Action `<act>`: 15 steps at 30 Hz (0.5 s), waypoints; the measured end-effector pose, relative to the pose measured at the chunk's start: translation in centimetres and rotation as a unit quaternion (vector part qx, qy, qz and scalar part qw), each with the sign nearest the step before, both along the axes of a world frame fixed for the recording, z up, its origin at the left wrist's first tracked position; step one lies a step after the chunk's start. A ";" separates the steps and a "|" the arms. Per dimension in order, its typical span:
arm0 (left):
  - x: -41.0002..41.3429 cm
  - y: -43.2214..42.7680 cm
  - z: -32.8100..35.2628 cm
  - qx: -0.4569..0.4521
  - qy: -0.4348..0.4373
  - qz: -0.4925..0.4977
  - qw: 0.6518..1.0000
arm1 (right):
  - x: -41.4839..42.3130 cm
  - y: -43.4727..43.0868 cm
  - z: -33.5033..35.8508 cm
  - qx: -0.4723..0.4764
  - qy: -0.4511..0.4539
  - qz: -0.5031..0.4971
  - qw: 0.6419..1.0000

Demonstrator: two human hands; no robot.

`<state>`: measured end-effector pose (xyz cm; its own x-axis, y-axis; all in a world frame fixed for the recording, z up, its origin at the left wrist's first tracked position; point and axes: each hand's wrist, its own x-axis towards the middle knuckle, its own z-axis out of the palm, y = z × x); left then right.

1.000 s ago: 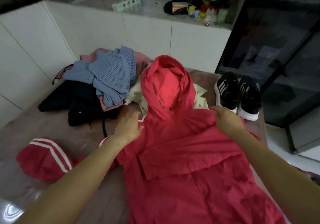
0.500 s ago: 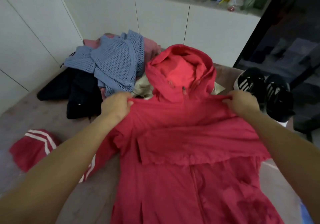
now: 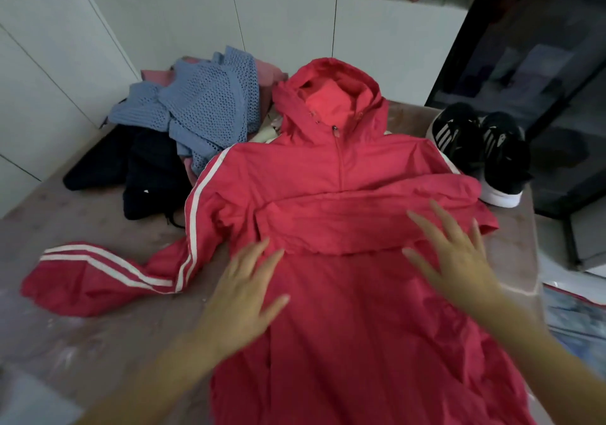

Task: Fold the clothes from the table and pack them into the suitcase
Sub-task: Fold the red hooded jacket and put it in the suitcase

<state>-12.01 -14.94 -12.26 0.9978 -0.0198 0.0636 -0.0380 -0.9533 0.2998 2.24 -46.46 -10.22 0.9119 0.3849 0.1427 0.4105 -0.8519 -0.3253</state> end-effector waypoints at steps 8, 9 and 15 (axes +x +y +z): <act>-14.6 -2.8 -3.3 -0.323 0.067 0.250 0.910 | -15.5 -6.0 -3.3 -0.018 0.083 -0.064 0.994; -15.1 -3.2 -3.1 -0.383 0.084 0.267 0.880 | -16.6 -5.1 -3.2 -0.026 0.072 -0.039 0.996; -15.4 -3.8 -1.7 -0.402 0.166 0.322 0.841 | -17.2 2.6 -2.5 -0.062 -0.011 0.122 0.991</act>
<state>-27.43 -18.74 -13.94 0.7512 0.4473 -0.4855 0.6206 -0.2279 0.7503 -15.00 -43.87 -12.74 0.7869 0.6091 0.0994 0.6147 -0.7592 -0.2141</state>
